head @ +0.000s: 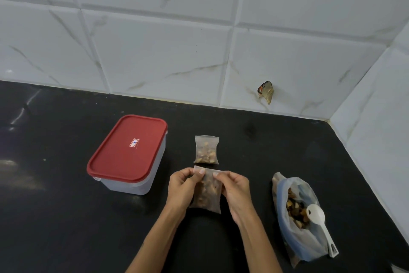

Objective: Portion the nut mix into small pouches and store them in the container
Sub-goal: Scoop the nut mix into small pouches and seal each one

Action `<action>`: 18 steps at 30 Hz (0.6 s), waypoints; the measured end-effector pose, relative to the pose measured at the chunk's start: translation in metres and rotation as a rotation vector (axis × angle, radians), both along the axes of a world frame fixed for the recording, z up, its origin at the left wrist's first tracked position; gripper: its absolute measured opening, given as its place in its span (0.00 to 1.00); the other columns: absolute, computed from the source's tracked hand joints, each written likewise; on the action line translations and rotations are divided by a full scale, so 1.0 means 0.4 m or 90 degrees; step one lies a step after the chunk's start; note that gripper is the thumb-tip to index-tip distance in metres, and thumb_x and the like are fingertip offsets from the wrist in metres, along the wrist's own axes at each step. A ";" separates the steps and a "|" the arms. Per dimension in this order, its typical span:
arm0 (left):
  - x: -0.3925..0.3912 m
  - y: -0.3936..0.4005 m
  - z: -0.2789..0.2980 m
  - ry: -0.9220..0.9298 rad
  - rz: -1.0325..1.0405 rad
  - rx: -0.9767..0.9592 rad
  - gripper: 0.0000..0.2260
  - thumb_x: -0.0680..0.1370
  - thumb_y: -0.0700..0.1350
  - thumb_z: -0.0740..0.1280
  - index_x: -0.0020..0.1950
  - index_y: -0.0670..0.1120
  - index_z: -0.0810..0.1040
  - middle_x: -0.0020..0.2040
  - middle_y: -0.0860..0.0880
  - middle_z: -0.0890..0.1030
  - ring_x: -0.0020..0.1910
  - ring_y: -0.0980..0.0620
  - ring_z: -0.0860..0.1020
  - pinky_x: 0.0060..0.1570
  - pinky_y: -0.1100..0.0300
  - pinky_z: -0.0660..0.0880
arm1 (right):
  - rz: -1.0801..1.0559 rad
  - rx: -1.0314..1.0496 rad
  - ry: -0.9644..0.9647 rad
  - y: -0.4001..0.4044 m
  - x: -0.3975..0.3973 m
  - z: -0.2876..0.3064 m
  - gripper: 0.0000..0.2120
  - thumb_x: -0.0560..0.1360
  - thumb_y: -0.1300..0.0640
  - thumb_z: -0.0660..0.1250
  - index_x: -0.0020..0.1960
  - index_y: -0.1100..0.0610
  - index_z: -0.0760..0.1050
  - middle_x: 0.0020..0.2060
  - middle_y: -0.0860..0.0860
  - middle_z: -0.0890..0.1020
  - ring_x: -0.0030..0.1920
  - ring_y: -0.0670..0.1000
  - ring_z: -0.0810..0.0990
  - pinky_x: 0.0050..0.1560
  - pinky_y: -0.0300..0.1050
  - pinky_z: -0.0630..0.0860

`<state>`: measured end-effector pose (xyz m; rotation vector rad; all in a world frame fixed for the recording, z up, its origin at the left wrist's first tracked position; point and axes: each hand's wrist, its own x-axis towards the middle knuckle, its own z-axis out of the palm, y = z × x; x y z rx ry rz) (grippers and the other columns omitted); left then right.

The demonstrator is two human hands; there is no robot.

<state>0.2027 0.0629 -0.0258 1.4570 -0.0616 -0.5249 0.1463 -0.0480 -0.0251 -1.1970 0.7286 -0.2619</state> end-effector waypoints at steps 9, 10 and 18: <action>0.034 -0.021 -0.036 0.003 0.012 0.019 0.10 0.79 0.41 0.65 0.42 0.42 0.84 0.40 0.43 0.85 0.43 0.48 0.83 0.46 0.54 0.79 | -0.023 -0.131 0.004 -0.035 0.013 -0.041 0.07 0.72 0.62 0.70 0.38 0.66 0.80 0.37 0.62 0.83 0.41 0.56 0.83 0.48 0.54 0.79; 0.042 -0.022 -0.044 -0.003 0.019 0.026 0.10 0.79 0.41 0.65 0.42 0.42 0.85 0.40 0.43 0.85 0.44 0.46 0.83 0.47 0.53 0.79 | -0.030 -0.146 0.006 -0.037 0.020 -0.048 0.07 0.72 0.62 0.70 0.37 0.65 0.81 0.37 0.61 0.84 0.40 0.55 0.82 0.48 0.53 0.79; 0.114 -0.058 -0.061 -0.140 0.117 0.122 0.06 0.77 0.41 0.68 0.42 0.48 0.81 0.50 0.51 0.78 0.49 0.57 0.77 0.50 0.64 0.72 | -0.076 -0.289 0.017 -0.060 0.099 -0.073 0.05 0.74 0.58 0.68 0.41 0.56 0.81 0.36 0.50 0.84 0.40 0.48 0.82 0.42 0.40 0.78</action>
